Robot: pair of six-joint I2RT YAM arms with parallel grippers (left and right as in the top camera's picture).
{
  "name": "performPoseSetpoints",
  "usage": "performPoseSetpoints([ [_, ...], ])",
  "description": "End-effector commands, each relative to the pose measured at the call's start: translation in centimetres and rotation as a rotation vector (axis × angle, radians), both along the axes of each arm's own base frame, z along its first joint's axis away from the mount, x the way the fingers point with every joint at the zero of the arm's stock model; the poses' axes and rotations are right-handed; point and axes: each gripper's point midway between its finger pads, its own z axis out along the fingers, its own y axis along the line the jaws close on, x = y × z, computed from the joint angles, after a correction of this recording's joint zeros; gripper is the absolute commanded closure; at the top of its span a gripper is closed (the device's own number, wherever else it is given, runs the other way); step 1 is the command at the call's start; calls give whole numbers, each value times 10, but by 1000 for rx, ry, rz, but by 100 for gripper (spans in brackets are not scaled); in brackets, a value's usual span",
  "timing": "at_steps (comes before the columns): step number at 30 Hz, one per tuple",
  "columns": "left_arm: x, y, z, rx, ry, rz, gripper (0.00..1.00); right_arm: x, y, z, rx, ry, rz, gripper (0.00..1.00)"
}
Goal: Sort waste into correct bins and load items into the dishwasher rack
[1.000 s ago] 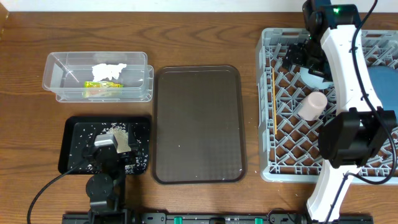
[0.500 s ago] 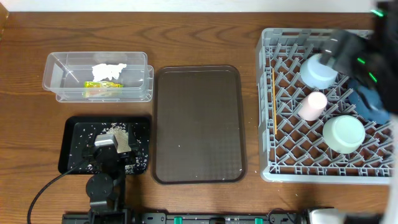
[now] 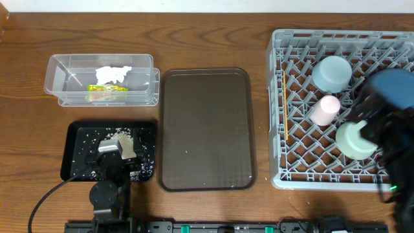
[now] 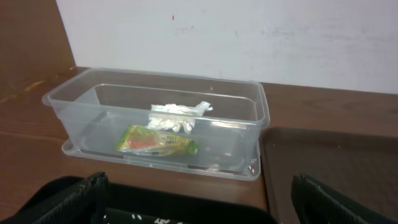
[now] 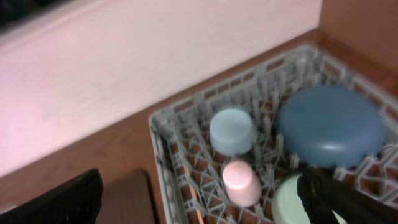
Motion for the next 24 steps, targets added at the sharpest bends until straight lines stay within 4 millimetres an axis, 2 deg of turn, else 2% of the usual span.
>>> performPoseSetpoints([
  [1,-1,5,-18,6,43,23,5,-7,15,-41,-43,-41,118,1],
  [8,-1,5,-18,6,43,23,5,-19,31,-98,-81,-247,233,1],
  [10,-1,5,-18,6,43,23,5,-20,33,-108,-79,-287,244,1],
  [19,-1,5,-18,6,43,23,5,-9,36,-140,-157,-418,261,1],
  [24,-1,5,-18,6,43,23,5,-1,36,-149,-160,-477,258,1],
])
